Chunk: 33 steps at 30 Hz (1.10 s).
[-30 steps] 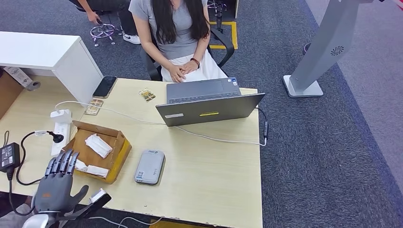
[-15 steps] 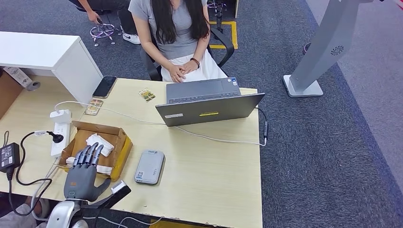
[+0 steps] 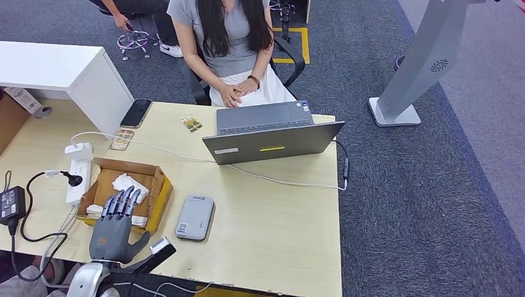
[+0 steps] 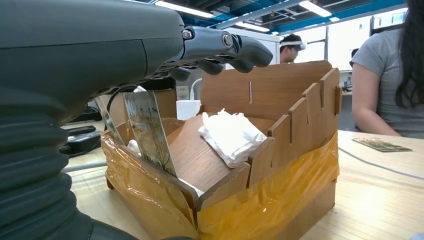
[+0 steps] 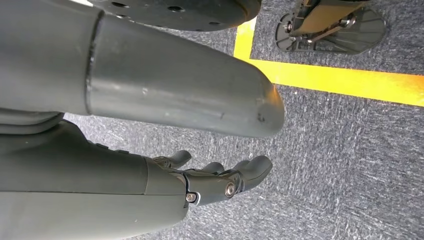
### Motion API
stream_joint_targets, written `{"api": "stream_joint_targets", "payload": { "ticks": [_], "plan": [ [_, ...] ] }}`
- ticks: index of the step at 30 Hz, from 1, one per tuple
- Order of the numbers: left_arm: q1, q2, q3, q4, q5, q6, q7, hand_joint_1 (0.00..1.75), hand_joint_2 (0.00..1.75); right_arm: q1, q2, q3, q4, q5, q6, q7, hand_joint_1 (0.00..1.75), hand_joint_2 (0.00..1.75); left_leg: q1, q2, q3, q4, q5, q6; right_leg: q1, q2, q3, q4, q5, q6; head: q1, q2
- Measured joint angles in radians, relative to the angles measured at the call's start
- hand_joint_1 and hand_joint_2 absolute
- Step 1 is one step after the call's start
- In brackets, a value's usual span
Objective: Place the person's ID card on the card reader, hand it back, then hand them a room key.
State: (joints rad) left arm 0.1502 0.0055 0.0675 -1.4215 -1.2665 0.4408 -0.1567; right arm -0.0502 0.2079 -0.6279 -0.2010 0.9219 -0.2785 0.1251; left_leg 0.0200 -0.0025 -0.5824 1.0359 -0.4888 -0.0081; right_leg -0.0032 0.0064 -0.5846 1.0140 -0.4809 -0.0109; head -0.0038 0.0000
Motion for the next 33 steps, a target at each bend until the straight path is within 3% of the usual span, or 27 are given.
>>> {"api": "stream_joint_targets", "payload": {
  "ticks": [17,33],
  "plan": [
    [0.167,0.014,-0.078,-0.271,-0.05,0.014,0.096,0.0,1.75,0.003,0.0,-0.005,0.0,-0.008,-0.004,-0.014,0.0,0.0,0.0,0.0,0.0,0.0,0.0,0.0,0.0,0.0,0.0,0.0,0.0,0.0,0.0,0.0],
    [0.194,0.037,-0.083,-0.295,-0.043,-0.044,0.137,0.0,1.75,0.003,0.0,-0.017,0.0,-0.007,-0.004,-0.01,0.0,0.0,0.0,0.0,0.0,0.0,0.0,0.0,0.0,0.0,0.0,0.0,0.0,0.0,0.0,0.0]
  ]
}}
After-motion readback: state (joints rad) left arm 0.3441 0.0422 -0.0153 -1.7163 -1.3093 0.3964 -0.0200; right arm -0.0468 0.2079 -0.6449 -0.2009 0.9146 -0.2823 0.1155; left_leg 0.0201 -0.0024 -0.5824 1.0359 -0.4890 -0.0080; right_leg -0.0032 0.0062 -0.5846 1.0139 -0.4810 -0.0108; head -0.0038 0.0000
